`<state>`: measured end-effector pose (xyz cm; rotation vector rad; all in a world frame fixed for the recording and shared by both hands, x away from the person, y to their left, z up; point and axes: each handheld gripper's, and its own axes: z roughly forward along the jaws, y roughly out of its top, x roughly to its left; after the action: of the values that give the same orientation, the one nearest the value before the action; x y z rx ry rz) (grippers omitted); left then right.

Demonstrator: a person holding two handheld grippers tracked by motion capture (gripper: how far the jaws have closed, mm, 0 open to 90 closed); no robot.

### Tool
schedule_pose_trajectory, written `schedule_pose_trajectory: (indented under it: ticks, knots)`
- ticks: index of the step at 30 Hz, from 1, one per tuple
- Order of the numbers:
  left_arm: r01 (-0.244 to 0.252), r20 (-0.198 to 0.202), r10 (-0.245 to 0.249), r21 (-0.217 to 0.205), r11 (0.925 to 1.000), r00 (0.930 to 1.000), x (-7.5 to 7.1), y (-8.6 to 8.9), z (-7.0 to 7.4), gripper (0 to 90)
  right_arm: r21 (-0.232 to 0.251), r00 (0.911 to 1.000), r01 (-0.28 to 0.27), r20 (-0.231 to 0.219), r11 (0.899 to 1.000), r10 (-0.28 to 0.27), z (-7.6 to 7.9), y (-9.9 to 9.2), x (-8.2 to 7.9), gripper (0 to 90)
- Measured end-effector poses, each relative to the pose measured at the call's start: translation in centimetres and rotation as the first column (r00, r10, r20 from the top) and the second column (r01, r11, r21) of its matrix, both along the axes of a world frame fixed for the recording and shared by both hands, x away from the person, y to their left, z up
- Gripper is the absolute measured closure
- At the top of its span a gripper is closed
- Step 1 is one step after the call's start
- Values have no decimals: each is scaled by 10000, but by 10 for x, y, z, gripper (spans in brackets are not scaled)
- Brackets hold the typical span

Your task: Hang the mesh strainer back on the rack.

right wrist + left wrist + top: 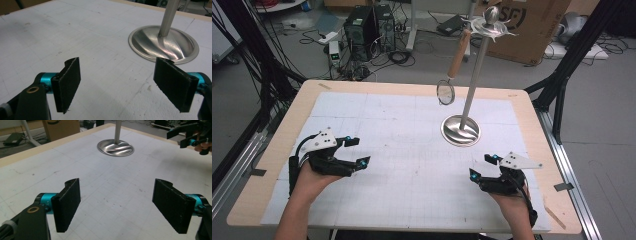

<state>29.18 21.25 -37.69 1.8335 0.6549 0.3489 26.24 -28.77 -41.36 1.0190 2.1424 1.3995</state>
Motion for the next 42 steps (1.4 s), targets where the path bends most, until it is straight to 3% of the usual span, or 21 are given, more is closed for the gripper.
schedule_pose_trajectory:
  ticks: [12, 18, 24, 42]
  knots:
    - [225, -65, -223, 332, 9992, 9997, 1, -2, -6, 201, -24, 10000, -47, -13, 10000, 47, -2, 0, 1, 208]
    - [454, -85, -454, -27, 9990, 9989, 1, -1, -6, 192, -48, 9999, -122, -93, 9999, 122, -4, 4, 2, 208]
    - [424, -195, -422, 100, 9991, 9989, 3, -2, -8, 187, -33, 9999, -38, -138, 10000, 37, -5, 1, 4, 208]
    - [492, -123, -493, -56, 9988, 9987, 0, 0, -7, 181, -91, 10000, -66, -39, 9999, 65, -3, 3, 3, 208]
